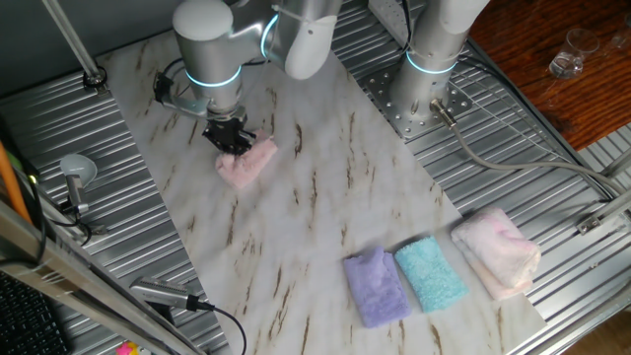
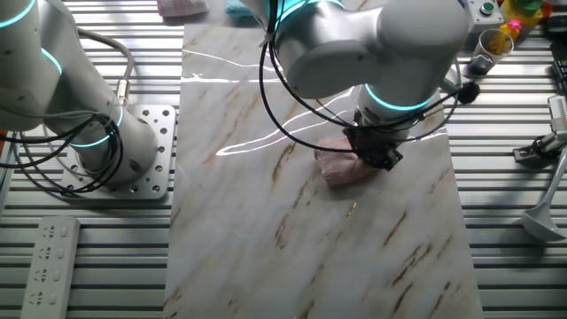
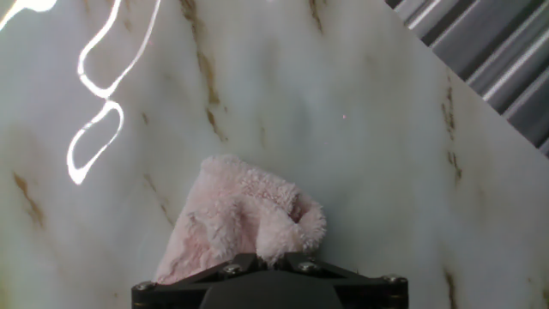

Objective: Clean the table with a cloth

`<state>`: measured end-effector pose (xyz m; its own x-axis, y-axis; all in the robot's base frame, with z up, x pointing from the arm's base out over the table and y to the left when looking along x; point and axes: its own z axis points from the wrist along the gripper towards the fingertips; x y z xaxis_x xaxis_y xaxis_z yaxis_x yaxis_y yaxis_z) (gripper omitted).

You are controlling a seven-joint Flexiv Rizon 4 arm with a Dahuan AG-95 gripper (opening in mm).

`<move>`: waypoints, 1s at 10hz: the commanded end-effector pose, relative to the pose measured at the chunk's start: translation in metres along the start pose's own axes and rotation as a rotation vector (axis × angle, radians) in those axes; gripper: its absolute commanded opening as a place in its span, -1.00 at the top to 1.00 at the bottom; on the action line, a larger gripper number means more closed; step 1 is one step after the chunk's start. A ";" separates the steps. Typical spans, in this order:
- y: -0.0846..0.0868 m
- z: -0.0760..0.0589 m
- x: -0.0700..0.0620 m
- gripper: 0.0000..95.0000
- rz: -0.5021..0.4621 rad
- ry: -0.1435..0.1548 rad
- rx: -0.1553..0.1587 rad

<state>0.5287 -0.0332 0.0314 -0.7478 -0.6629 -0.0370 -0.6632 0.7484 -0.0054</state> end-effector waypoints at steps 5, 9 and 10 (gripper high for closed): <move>-0.008 -0.002 0.007 1.00 -0.064 0.024 0.037; -0.026 -0.007 0.020 1.00 -0.095 0.031 0.034; -0.026 -0.007 0.020 1.00 -0.090 0.029 0.033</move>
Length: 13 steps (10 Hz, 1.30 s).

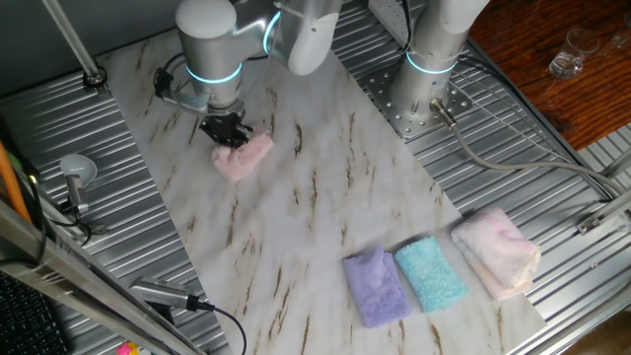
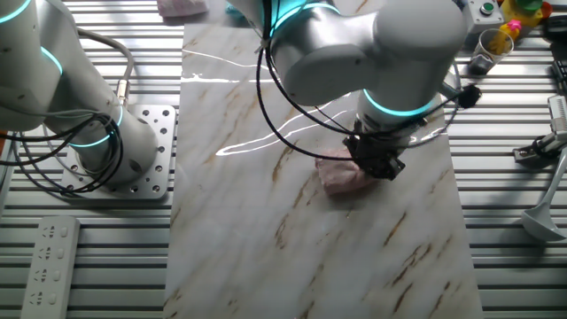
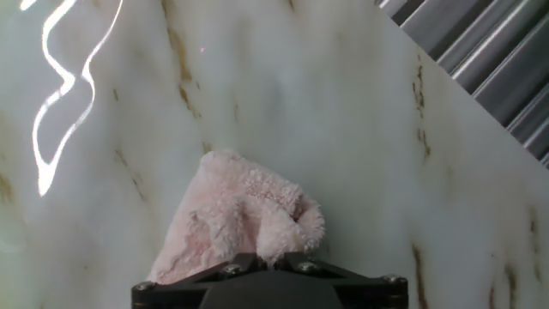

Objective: Clean the table with a cloth

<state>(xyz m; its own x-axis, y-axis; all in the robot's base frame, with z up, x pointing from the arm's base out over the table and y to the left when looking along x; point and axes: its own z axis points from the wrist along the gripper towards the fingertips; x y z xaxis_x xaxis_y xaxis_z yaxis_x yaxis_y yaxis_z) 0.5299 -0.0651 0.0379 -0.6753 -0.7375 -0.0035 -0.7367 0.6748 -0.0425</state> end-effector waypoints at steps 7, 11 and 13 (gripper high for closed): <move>0.000 -0.006 0.000 -1.00 0.142 -0.025 -0.027; 0.001 -0.031 -0.005 -1.00 0.143 -0.036 -0.039; 0.003 -0.047 -0.008 -1.00 0.139 -0.042 -0.046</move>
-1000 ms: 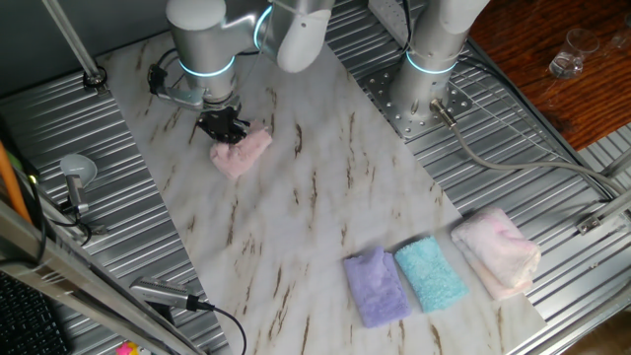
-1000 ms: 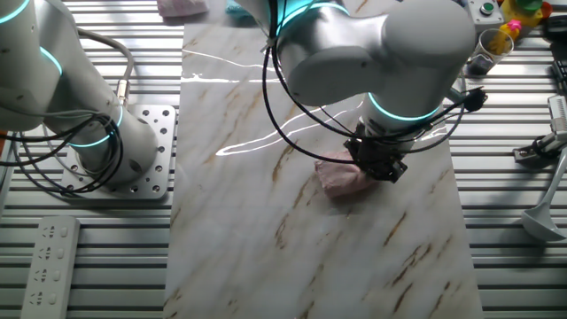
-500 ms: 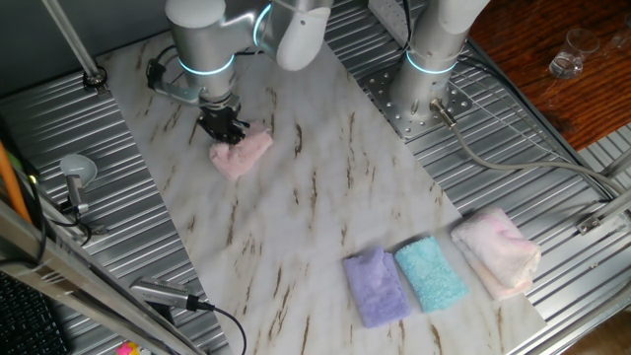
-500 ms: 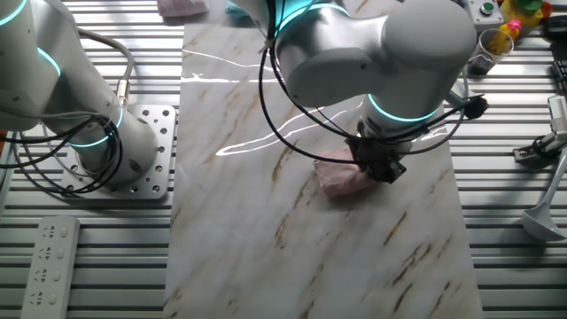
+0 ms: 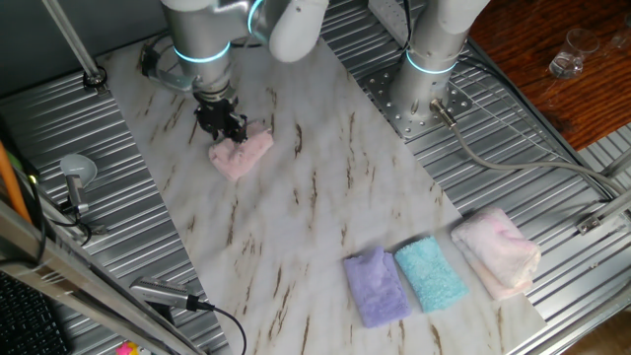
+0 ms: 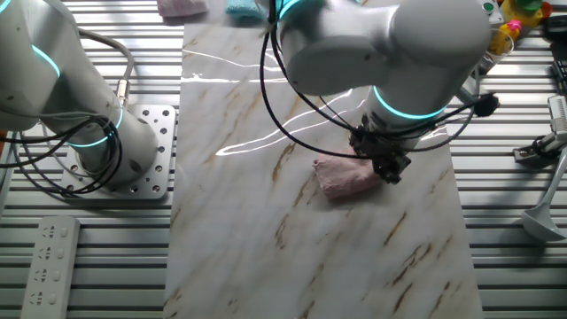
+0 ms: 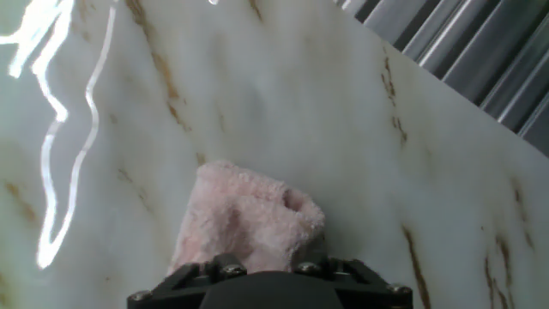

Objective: Clean the table with a cloth

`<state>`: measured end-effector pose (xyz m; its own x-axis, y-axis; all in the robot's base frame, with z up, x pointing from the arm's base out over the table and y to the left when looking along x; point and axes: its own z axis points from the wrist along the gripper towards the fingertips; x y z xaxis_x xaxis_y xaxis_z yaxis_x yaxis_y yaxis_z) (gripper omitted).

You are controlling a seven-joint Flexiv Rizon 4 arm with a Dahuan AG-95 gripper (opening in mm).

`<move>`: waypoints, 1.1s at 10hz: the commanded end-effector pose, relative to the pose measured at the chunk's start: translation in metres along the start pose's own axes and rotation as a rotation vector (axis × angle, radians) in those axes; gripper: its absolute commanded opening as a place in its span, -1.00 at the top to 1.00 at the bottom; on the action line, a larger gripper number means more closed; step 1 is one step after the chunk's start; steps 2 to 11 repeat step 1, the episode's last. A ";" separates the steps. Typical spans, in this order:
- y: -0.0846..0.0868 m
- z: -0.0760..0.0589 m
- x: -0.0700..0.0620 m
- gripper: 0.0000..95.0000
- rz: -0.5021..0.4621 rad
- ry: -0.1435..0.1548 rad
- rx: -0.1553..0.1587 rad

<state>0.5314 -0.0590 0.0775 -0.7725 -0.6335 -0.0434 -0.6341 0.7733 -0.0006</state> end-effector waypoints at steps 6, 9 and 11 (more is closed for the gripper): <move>0.003 -0.014 -0.003 -1.00 -0.003 -0.008 -0.013; 0.003 -0.014 -0.003 -1.00 -0.003 -0.008 -0.013; 0.003 -0.014 -0.003 -1.00 -0.003 -0.008 -0.013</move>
